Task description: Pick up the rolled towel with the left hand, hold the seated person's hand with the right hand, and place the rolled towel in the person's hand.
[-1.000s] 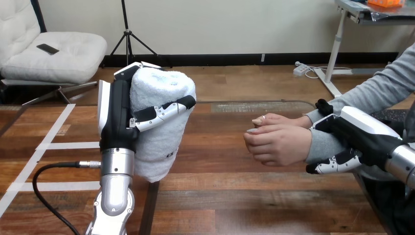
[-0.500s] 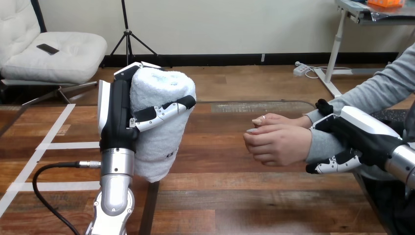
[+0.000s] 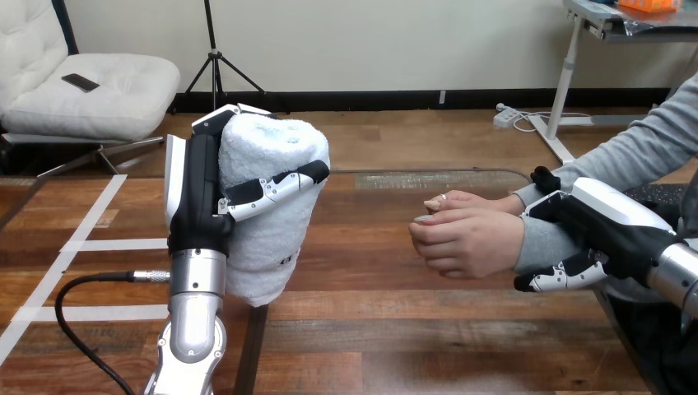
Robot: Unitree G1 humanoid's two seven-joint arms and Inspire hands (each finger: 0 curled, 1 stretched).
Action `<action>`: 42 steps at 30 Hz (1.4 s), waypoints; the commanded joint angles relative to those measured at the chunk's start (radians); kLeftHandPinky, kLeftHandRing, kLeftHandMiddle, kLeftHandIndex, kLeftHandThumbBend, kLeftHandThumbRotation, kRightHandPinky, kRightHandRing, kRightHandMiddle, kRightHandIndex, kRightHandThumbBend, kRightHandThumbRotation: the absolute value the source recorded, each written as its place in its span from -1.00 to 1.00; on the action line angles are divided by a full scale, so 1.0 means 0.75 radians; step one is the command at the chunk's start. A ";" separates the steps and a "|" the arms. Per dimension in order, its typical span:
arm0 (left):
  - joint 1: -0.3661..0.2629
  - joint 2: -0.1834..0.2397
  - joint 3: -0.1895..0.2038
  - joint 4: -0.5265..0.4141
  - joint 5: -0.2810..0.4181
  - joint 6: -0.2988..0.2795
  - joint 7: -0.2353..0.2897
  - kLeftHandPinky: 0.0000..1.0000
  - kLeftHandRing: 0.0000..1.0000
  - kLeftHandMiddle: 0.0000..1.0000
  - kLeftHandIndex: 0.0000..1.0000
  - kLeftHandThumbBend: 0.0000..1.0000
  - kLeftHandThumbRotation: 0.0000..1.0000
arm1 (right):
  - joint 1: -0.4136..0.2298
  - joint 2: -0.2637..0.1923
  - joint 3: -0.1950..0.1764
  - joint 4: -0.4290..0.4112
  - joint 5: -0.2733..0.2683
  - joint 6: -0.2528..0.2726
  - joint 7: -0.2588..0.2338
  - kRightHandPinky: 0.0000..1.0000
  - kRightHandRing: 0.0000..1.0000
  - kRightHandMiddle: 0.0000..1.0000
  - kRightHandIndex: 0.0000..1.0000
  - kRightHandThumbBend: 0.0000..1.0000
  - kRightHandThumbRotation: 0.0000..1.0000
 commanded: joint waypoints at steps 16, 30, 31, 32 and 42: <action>-0.114 0.020 0.002 -0.050 0.005 -0.035 0.017 -0.29 -0.23 -0.19 -0.20 0.35 -1.00 | -0.060 0.024 -0.021 -0.013 0.004 -0.045 -0.033 -0.44 -0.38 -0.26 -0.20 0.25 -1.00; -0.115 0.019 0.001 -0.050 0.003 -0.034 0.015 -0.29 -0.23 -0.19 -0.20 0.36 -1.00 | -0.059 0.021 -0.023 -0.022 0.006 -0.032 -0.021 -0.45 -0.38 -0.27 -0.21 0.23 -1.00; -0.115 0.020 0.001 -0.050 0.004 -0.034 0.016 -0.29 -0.23 -0.19 -0.20 0.36 -1.00 | -0.059 0.020 -0.023 -0.024 0.004 -0.030 -0.021 -0.45 -0.38 -0.27 -0.20 0.22 -1.00; -0.115 0.019 0.001 -0.050 0.003 -0.035 0.015 -0.29 -0.23 -0.19 -0.20 0.36 -1.00 | -0.059 0.019 -0.023 -0.024 0.003 -0.032 -0.023 -0.45 -0.38 -0.27 -0.20 0.22 -1.00; -0.113 0.017 0.001 -0.056 0.000 -0.033 0.011 -0.29 -0.23 -0.19 -0.20 0.35 -1.00 | -0.061 0.023 -0.027 -0.014 0.016 -0.052 -0.020 -0.48 -0.41 -0.28 -0.21 0.21 -1.00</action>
